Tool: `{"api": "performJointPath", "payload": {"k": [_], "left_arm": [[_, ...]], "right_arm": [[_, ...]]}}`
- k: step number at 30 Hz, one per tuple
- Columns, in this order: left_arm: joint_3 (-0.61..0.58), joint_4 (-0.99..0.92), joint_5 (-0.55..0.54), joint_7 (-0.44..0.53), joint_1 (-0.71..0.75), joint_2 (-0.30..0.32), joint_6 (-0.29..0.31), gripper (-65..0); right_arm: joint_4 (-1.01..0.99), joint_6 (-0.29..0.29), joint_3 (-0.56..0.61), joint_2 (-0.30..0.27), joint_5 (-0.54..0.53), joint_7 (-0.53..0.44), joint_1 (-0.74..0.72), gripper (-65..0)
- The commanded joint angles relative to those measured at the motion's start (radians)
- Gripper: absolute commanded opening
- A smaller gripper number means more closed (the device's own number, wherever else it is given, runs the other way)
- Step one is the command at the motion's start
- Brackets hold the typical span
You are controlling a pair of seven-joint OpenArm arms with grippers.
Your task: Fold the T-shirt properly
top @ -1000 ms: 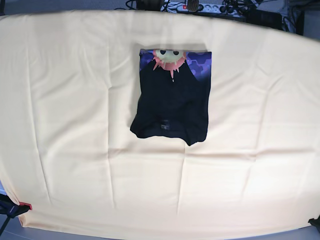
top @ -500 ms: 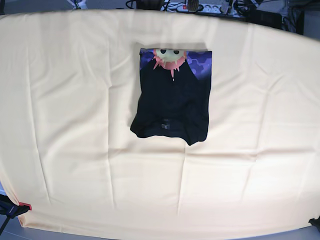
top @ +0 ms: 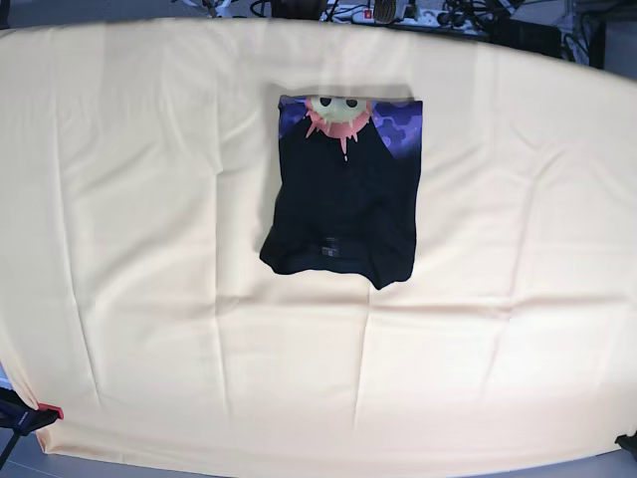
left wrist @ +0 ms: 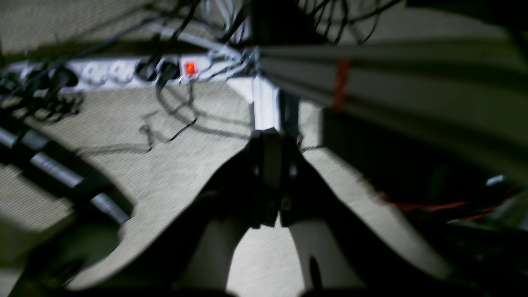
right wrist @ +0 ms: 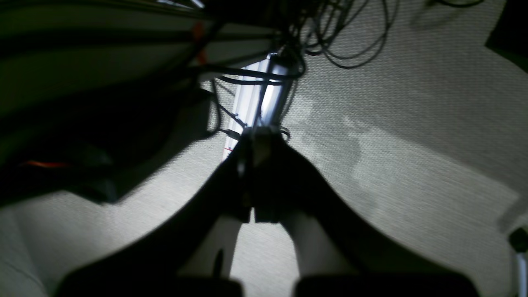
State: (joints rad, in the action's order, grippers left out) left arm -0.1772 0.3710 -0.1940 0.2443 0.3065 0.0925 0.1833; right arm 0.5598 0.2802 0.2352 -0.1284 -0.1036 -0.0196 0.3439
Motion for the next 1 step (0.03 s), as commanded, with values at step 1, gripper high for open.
{"api": "performJointPath", "payload": {"k": [1], "left_arm": [[0.0, 0.002, -0.002, 0.017, 0.007, 0.002, 0.006, -65.0]], "right_arm": [[0.003, 0.007, 0.002, 0.006, 0.001, -0.016, 0.005, -65.0]]}}
